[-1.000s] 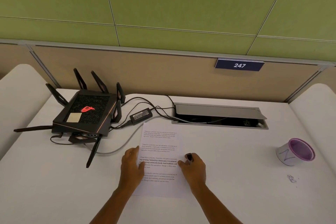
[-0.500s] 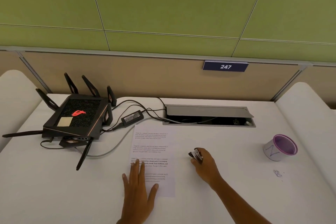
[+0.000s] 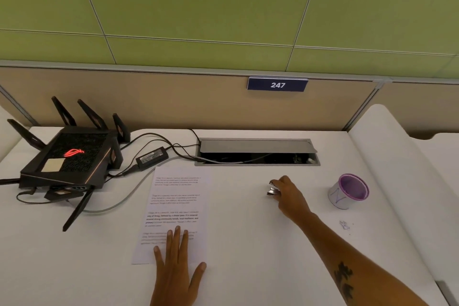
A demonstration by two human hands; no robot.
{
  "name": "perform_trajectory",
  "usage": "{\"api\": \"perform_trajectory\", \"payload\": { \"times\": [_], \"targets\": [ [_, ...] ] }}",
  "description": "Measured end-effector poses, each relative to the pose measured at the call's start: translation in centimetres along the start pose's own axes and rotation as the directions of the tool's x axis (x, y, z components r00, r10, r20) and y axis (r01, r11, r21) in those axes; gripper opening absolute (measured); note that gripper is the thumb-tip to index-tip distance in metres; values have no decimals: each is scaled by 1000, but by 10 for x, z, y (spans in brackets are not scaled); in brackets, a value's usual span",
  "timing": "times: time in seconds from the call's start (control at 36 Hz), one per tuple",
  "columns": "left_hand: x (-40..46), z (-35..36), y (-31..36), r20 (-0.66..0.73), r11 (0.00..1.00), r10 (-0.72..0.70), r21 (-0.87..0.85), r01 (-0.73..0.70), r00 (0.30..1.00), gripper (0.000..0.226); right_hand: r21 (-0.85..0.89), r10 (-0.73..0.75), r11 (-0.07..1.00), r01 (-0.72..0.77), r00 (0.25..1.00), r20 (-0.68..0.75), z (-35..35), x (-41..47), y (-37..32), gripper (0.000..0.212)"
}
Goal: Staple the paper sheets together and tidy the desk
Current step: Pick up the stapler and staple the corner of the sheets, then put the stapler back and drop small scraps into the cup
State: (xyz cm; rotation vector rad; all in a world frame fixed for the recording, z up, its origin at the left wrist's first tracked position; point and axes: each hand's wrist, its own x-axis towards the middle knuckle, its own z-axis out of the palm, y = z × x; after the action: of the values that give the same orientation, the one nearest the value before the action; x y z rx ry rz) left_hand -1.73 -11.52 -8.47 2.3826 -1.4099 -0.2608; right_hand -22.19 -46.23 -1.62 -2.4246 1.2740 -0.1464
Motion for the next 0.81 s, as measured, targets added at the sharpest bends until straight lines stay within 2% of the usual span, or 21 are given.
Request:
{"api": "perform_trajectory", "payload": {
  "times": [0.19,0.33,0.5,0.67,0.81],
  "targets": [
    [-10,15,8,14,997,-61,43,60,998,92,-124,-129,983,137,989,77,-9,30,24,56],
    [-15,18,13,18,995,-89,54,88,996,93,-164,-166,969,183,980,107,-10,44,32,55],
    [-15,18,19,34,996,-79,51,78,996,92,-178,-181,962,206,973,143,-12,48,36,53],
    [-13,17,29,55,998,-35,-59,38,998,91,-204,-183,956,209,973,137,-11,45,38,49],
    [-6,8,45,69,998,-22,-59,26,997,88,-150,-141,977,154,985,95,-10,33,39,66]
  ]
}}
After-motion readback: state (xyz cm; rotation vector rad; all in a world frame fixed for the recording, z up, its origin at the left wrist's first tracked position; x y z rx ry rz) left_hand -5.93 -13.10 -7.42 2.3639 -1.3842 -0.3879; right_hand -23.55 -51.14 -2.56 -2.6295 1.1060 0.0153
